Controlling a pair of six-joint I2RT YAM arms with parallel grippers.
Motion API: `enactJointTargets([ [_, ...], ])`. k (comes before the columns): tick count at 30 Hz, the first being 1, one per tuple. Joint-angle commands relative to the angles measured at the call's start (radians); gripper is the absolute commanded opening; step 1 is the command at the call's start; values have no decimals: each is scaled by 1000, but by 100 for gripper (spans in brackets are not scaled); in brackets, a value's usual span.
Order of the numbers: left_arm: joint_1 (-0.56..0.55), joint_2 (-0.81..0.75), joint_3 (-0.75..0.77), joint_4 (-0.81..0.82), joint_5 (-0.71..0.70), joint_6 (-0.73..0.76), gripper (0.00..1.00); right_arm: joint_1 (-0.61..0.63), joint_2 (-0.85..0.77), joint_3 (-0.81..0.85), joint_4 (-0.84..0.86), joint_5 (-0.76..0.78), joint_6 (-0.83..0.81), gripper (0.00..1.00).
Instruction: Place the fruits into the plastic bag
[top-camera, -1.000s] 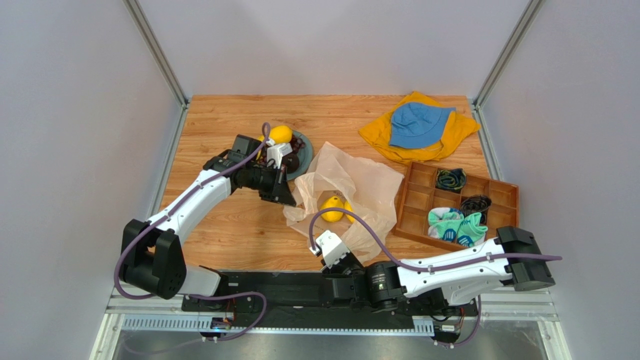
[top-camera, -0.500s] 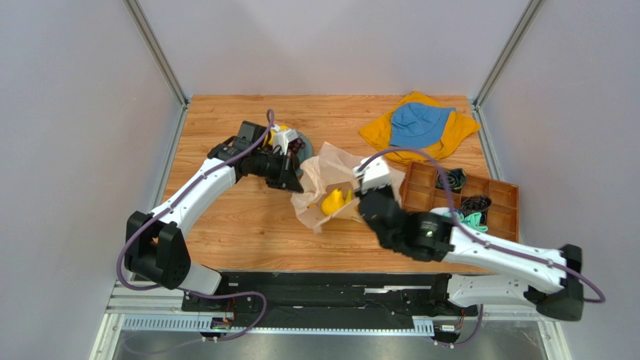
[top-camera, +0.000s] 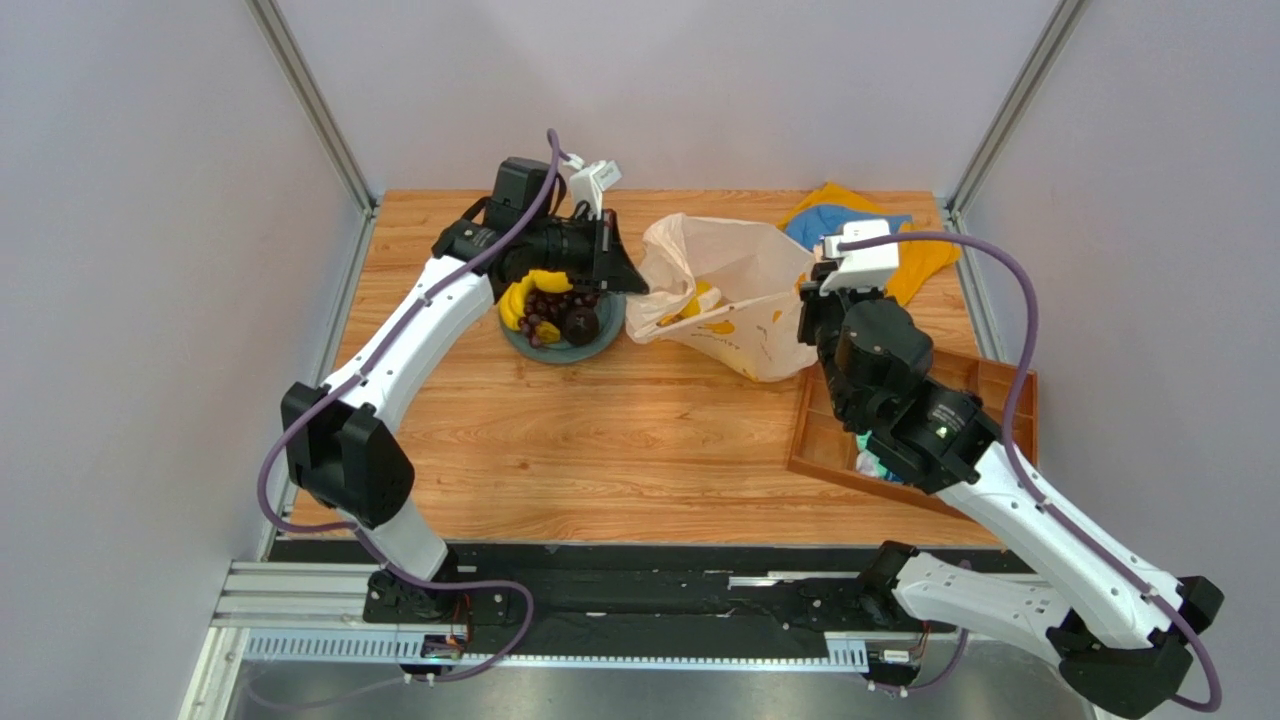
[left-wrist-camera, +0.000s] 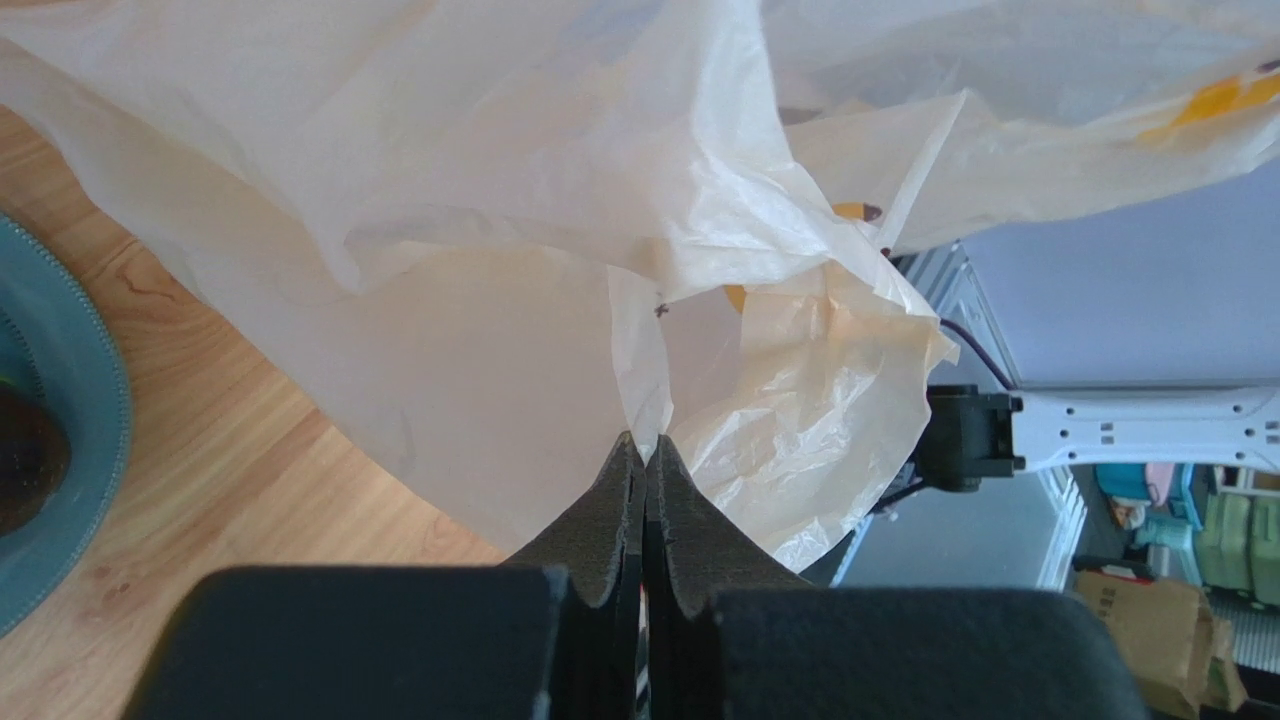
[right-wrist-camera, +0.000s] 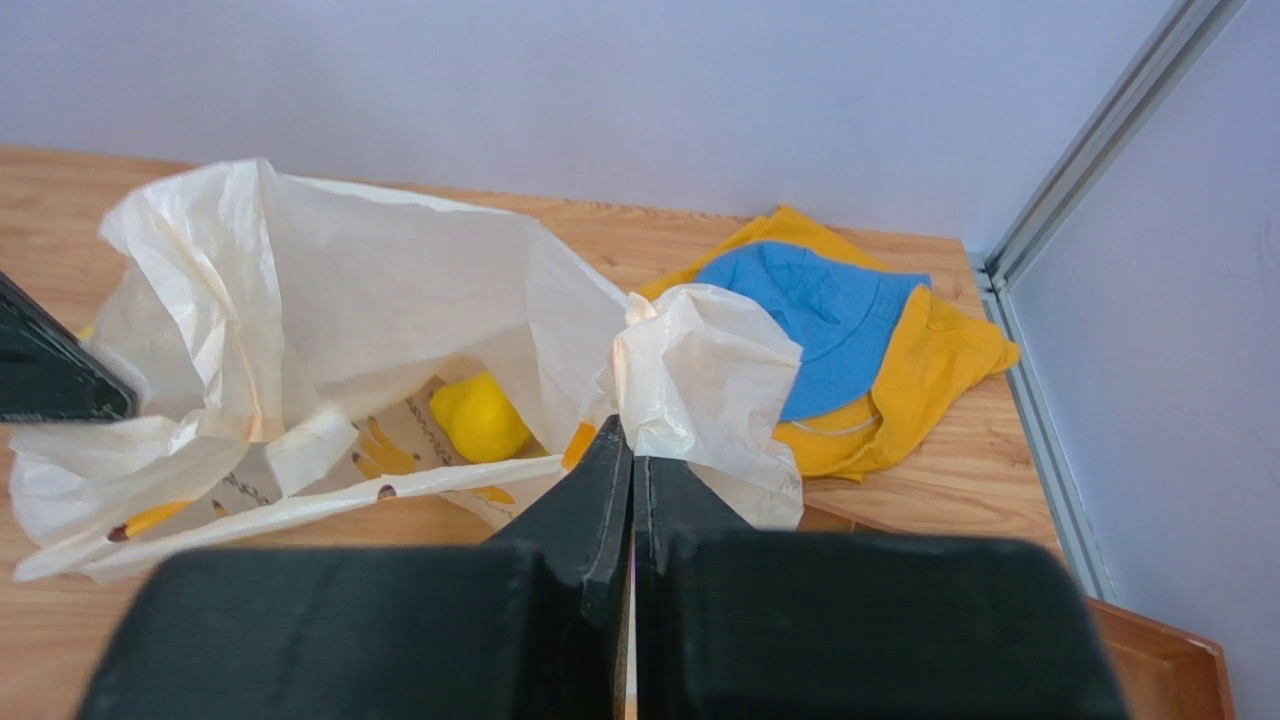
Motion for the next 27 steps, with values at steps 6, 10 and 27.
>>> enactJointTargets([
  [6, 1, 90, 64, 33, -46, -32, 0, -34, -13, -23, -16, -69, 29, 0],
  [10, 1, 55, 57, 47, -106, -6, 23, -37, -8, -25, -15, -75, 34, 0],
  [27, 102, -160, 2, -119, -523, 246, 93, -45, -6, -28, -18, -128, 63, 0],
])
